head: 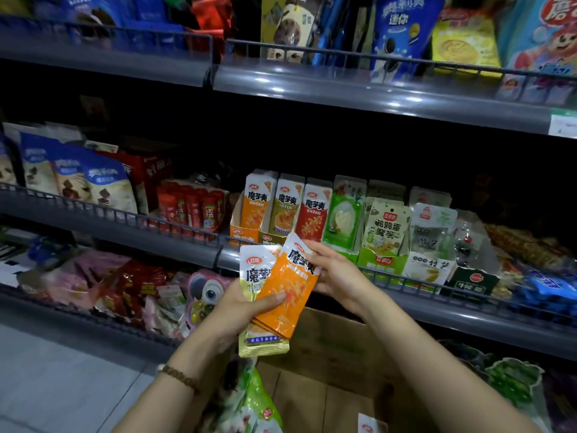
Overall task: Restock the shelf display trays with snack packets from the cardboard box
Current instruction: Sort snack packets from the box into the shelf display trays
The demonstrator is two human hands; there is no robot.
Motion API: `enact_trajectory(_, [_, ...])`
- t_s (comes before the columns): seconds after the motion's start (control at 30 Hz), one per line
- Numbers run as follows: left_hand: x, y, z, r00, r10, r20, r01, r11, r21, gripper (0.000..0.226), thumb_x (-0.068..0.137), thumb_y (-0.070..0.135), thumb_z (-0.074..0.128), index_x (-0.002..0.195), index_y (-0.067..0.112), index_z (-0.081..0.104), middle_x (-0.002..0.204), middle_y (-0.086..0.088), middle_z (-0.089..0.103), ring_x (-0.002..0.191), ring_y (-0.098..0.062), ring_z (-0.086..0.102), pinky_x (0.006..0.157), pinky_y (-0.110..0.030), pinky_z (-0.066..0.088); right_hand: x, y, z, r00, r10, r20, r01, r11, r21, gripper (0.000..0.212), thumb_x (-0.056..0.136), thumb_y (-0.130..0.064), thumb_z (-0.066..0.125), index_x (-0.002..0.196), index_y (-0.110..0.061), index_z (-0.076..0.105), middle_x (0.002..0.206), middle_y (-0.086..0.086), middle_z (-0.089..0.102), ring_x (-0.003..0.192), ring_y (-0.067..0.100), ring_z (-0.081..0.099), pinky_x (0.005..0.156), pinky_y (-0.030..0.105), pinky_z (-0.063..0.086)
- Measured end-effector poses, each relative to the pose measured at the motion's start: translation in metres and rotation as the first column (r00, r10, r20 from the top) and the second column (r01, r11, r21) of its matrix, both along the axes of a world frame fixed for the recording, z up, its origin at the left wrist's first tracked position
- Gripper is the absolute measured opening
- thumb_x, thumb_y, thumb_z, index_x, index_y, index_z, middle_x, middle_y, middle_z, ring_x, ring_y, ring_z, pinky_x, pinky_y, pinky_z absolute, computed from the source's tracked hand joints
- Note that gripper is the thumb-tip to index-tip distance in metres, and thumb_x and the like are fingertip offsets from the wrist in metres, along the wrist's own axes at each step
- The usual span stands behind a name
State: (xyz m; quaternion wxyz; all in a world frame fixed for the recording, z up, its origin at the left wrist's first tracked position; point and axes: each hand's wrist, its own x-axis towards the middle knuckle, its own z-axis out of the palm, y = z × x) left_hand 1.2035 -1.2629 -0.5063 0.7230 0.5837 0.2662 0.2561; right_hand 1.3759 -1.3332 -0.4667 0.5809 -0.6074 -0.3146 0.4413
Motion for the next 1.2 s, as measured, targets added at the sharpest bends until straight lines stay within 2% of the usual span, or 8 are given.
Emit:
enact_trajectory(0.2, [0.002, 0.049, 0.015, 1.000, 0.022, -0.014, -0.022, 1.000, 0.008, 0.042, 0.074, 0.012, 0.075, 0.113, 0.012, 0.058, 0.098, -0.009, 0.073, 0.088, -0.026, 0.070, 0.076, -0.038, 0.057, 0.009, 0.038, 0.019, 0.975, 0.136, 0.177, -0.144, 0.989, 0.029, 0.060, 0.077, 0.006, 0.069, 0.120, -0.031, 0.049, 0.109, 0.010, 0.068, 0.100, 0.025, 0.067, 0.081, 0.039, 0.058])
enact_trajectory(0.37, [0.006, 0.097, 0.028, 0.994, 0.112, 0.010, -0.111, 0.991, -0.069, 0.022, 0.087, 0.002, 0.060, 0.108, 0.002, 0.060, 0.080, -0.009, 0.073, 0.066, -0.019, 0.069, 0.062, -0.031, 0.058, 0.028, 0.085, 0.032, 0.963, -0.056, 0.262, 0.019, 0.990, 0.143, 0.066, 0.076, 0.006, 0.070, 0.132, -0.017, 0.044, 0.105, 0.006, 0.067, 0.095, 0.028, 0.066, 0.084, 0.041, 0.056])
enact_trajectory(0.47, [0.003, 0.131, 0.029, 0.985, 0.171, -0.002, -0.171, 0.983, -0.073, 0.020, 0.092, -0.007, 0.046, 0.108, -0.004, 0.056, 0.078, -0.011, 0.073, 0.067, -0.020, 0.071, 0.064, -0.032, 0.059, 0.041, 0.117, 0.043, 0.919, -0.237, 0.313, 0.151, 0.949, 0.277, 0.065, 0.077, 0.009, 0.069, 0.133, -0.013, 0.042, 0.111, 0.004, 0.058, 0.097, 0.023, 0.060, 0.066, 0.023, 0.058])
enact_trajectory(0.53, [0.001, 0.153, 0.028, 0.974, 0.222, -0.034, -0.223, 0.975, -0.024, 0.025, 0.092, -0.004, 0.050, 0.116, -0.001, 0.054, 0.095, -0.015, 0.071, 0.080, -0.025, 0.070, 0.072, -0.038, 0.058, 0.046, 0.143, 0.050, 0.859, -0.329, 0.393, 0.197, 0.920, 0.339, 0.067, 0.077, 0.007, 0.070, 0.135, -0.011, 0.041, 0.112, 0.003, 0.055, 0.103, 0.021, 0.056, 0.078, 0.027, 0.055])
enact_trajectory(0.63, [0.001, 0.176, 0.027, 0.957, 0.290, -0.009, -0.289, 0.956, 0.045, 0.020, 0.090, 0.000, 0.056, 0.108, 0.009, 0.056, 0.092, -0.011, 0.069, 0.072, -0.020, 0.067, 0.058, -0.029, 0.056, 0.054, 0.189, 0.052, 0.776, -0.371, 0.511, 0.221, 0.918, 0.330, 0.066, 0.078, 0.001, 0.071, 0.135, -0.002, 0.038, 0.129, 0.012, 0.053, 0.118, 0.027, 0.053, 0.092, 0.035, 0.047])
enact_trajectory(0.77, [0.007, 0.189, 0.025, 0.953, 0.302, 0.034, -0.304, 0.948, 0.091, 0.011, 0.089, 0.005, 0.061, 0.097, 0.010, 0.064, 0.089, -0.010, 0.072, 0.072, -0.020, 0.067, 0.070, -0.034, 0.054, 0.060, 0.228, 0.036, 0.604, -0.317, 0.731, 0.193, 0.948, 0.252, 0.066, 0.081, -0.017, 0.072, 0.137, -0.011, 0.038, 0.137, 0.008, 0.050, 0.123, 0.029, 0.050, 0.096, 0.045, 0.047])
enact_trajectory(1.1, [0.027, 0.191, 0.010, 0.967, 0.256, 0.021, -0.257, 0.962, 0.091, 0.018, 0.087, 0.010, 0.064, 0.103, 0.004, 0.065, 0.095, -0.015, 0.073, 0.083, -0.028, 0.069, 0.075, -0.038, 0.055, 0.063, 0.233, 0.002, 0.066, -0.146, 0.987, 0.053, 0.988, 0.143, 0.070, 0.082, -0.030, 0.070, 0.143, -0.032, 0.034, 0.138, -0.003, 0.036, 0.131, 0.019, 0.029, 0.107, 0.030, 0.023])
enact_trajectory(1.2, [0.032, 0.185, 0.013, 0.976, 0.214, 0.032, -0.216, 0.967, 0.135, 0.015, 0.086, 0.011, 0.065, 0.101, 0.007, 0.067, 0.094, -0.011, 0.074, 0.082, -0.023, 0.071, 0.074, -0.033, 0.057, 0.065, 0.231, 0.004, 0.038, -0.138, 0.990, 0.097, 0.986, 0.134, 0.062, 0.084, -0.033, 0.067, 0.140, -0.032, 0.040, 0.138, -0.001, 0.031, 0.130, 0.020, 0.027, 0.106, 0.030, 0.024])
